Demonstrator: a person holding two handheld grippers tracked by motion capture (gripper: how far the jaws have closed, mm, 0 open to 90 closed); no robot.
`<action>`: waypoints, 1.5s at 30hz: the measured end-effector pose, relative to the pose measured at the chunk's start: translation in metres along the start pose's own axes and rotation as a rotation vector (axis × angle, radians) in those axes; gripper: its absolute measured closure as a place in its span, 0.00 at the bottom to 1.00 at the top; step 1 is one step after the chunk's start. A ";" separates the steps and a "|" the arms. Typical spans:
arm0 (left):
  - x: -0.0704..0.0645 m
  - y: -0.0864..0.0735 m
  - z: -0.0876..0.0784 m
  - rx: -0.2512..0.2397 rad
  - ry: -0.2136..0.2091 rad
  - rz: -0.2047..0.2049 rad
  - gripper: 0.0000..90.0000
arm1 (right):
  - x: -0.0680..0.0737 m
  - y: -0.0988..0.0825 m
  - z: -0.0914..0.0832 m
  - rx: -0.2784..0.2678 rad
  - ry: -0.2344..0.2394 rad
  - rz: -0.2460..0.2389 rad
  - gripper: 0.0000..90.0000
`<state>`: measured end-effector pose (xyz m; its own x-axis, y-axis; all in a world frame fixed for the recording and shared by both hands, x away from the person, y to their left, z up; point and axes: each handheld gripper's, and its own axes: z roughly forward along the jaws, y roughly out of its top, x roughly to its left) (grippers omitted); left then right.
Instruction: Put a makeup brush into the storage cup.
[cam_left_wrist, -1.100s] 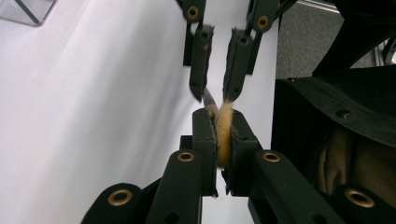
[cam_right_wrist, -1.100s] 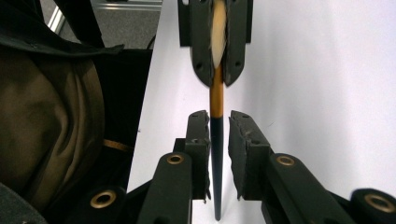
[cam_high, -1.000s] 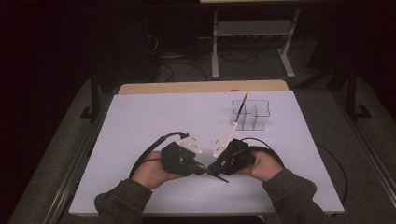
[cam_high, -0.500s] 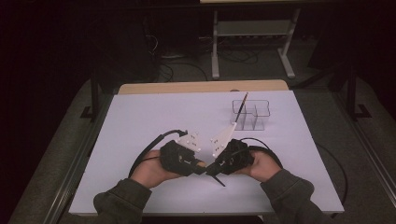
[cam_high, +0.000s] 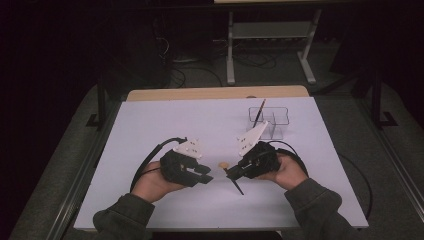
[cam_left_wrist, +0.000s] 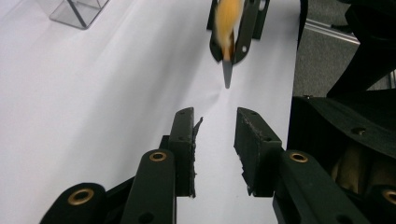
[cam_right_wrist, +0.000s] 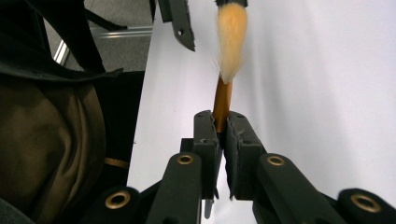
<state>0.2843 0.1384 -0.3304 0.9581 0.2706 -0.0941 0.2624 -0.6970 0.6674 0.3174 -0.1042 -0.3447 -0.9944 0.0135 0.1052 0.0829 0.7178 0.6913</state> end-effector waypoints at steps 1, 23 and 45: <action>0.001 -0.001 0.000 0.000 0.000 -0.002 0.75 | -0.001 -0.001 -0.002 -0.003 -0.002 0.003 0.92; 0.008 -0.027 -0.007 -0.044 0.050 -0.053 0.69 | -0.024 -0.007 -0.039 -0.064 -0.064 0.096 0.92; 0.009 -0.051 -0.010 -0.070 0.076 -0.078 0.63 | -0.039 -0.008 -0.059 -0.076 -0.109 0.146 0.92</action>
<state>0.2788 0.1831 -0.3584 0.9230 0.3735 -0.0927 0.3242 -0.6249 0.7102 0.3593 -0.1515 -0.3119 -0.9723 0.1922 0.1334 0.2278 0.6483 0.7265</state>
